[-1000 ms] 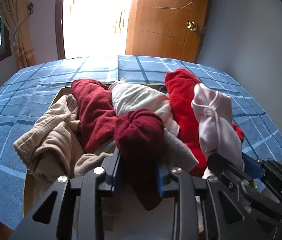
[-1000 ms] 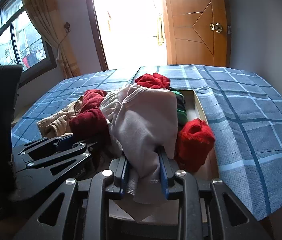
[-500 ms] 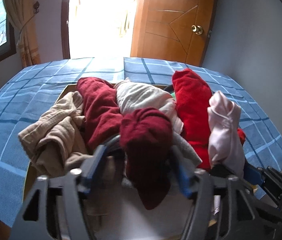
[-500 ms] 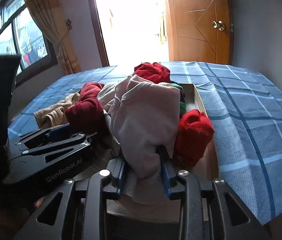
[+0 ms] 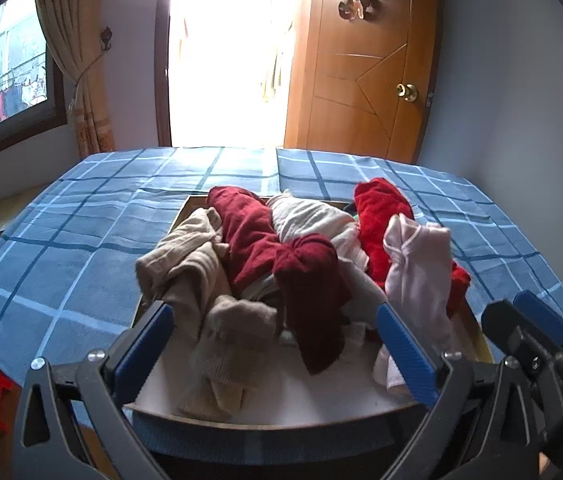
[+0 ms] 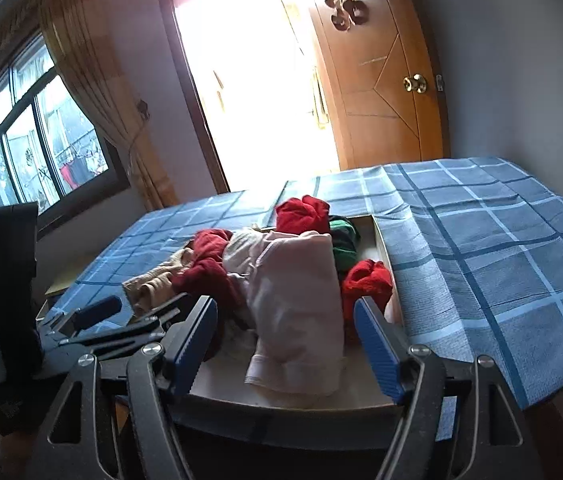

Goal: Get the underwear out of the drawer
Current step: 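Open both tools to drop the sock and underwear into the tray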

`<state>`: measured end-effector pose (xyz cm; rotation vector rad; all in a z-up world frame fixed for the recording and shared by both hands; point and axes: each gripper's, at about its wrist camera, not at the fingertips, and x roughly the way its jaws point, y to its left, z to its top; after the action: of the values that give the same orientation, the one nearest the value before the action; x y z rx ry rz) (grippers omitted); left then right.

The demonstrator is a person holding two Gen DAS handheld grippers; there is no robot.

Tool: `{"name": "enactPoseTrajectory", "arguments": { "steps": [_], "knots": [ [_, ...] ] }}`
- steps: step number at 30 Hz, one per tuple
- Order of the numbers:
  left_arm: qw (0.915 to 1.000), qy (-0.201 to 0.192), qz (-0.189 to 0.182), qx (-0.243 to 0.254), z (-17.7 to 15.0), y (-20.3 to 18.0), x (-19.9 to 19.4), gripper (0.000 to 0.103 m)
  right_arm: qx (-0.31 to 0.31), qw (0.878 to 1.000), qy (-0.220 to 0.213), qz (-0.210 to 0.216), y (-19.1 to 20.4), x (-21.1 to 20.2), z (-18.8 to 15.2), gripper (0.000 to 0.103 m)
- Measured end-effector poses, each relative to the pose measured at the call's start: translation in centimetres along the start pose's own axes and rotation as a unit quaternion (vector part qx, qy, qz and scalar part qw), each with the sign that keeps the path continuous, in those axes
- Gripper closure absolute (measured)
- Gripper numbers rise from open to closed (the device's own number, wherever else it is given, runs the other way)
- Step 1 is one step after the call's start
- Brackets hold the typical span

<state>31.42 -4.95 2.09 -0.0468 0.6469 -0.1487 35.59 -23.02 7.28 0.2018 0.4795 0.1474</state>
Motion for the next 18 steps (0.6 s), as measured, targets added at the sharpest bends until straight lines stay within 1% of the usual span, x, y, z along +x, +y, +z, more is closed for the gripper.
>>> {"name": "enactPoseTrajectory", "arguments": {
  "steps": [6,8,12,18],
  "knots": [
    [0.9999,-0.001,0.010,0.013,-1.8,-0.1,-1.2,0.001,-0.001,1.000,-0.022,0.001,0.7,-1.7,-1.1,0.028],
    [0.9999,-0.002,0.012,0.009,-2.2,0.0,-1.6,0.001,0.004,0.999,-0.032,0.002,0.7,-2.2,-1.5,0.028],
    [1.0000,-0.003,0.008,-0.004,-3.0,0.4,-2.2,0.001,0.003,0.999,-0.041,0.001,0.9,-3.0,-2.1,0.028],
    [0.9997,-0.013,0.018,0.006,-4.0,0.4,-3.4,0.001,0.005,0.999,-0.044,0.002,1.2,-4.0,-2.7,0.028]
  ]
}}
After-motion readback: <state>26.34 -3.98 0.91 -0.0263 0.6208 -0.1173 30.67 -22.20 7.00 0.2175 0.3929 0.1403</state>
